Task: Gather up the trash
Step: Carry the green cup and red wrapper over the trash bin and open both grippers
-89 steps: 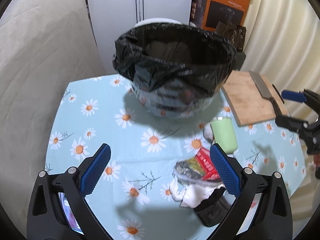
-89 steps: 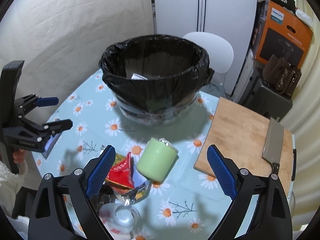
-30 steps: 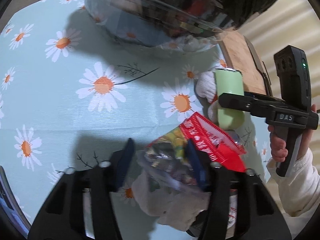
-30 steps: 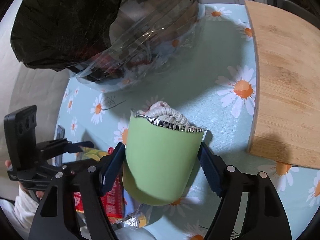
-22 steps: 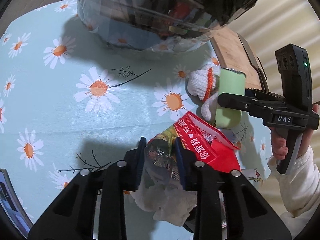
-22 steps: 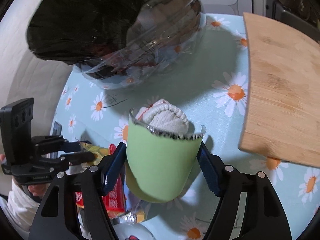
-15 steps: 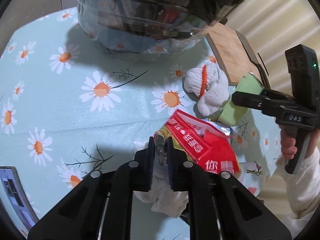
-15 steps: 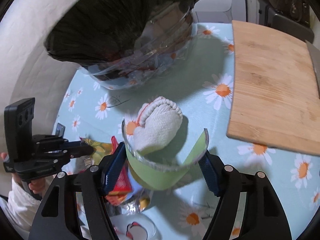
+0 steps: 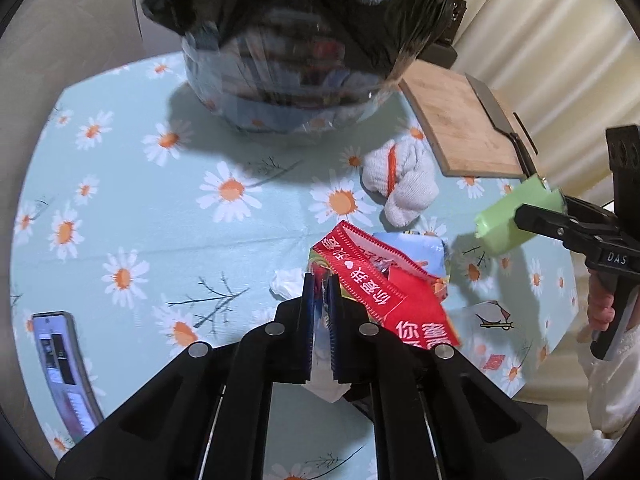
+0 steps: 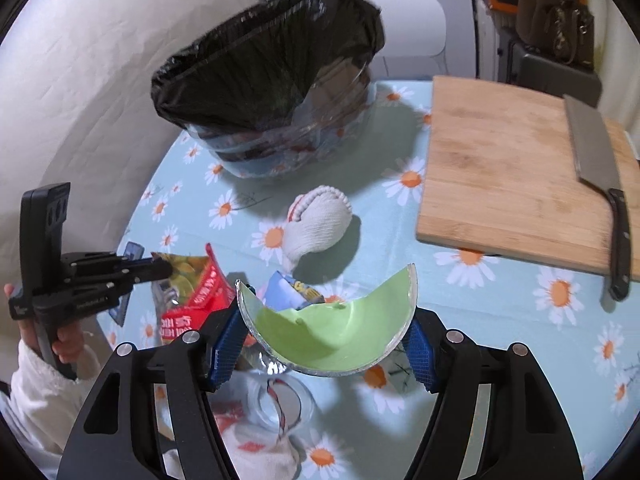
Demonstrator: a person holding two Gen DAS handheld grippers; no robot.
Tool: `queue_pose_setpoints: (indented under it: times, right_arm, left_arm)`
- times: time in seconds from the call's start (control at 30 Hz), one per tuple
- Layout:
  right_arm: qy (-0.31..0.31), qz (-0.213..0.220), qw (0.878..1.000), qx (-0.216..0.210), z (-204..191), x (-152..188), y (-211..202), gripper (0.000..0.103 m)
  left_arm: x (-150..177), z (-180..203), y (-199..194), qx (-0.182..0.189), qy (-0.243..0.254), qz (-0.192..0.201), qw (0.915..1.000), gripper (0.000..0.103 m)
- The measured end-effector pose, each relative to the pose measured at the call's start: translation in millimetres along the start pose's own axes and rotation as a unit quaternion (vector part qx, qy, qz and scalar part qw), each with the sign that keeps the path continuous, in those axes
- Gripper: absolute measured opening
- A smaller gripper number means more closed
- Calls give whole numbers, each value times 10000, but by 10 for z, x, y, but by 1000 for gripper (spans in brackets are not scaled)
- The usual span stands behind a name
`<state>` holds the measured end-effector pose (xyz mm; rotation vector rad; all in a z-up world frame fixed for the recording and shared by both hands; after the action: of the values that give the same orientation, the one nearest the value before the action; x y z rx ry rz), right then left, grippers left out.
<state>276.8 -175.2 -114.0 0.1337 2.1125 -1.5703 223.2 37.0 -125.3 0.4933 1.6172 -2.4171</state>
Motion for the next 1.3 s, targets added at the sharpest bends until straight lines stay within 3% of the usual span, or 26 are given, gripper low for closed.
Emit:
queue_pose_setpoints:
  times: [0.47, 0.8, 1.0, 1.3]
  right_arm:
    - [292, 625, 9976, 44, 199, 329, -713, 65]
    - [474, 991, 9937, -212, 194, 472, -949, 65]
    - [561, 1163, 9904, -496, 141, 416, -1026, 65]
    - [511, 1262, 9898, -426, 56, 160, -1134, 65]
  left_arm:
    - [-205, 232, -605, -397, 280, 591, 9971, 7]
    - [-137, 336, -1121, -829, 403, 853, 9921, 7]
    - [-168, 390, -1435, -1074, 486, 1006, 9879, 7]
    - [-531, 450, -1762, -1104, 703, 1348, 9822, 7]
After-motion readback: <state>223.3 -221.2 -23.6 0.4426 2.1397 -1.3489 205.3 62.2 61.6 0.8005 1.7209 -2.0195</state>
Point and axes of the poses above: each gripper's, at about its wrist camera, not at the fingertips, and y roughly the way its jaws point, z to its right, x to its underside, the point moved 4 cm from there along y, roughly the way its jaws point, and after that the axes turned 9 degrees about x, right-handed, at the moved point
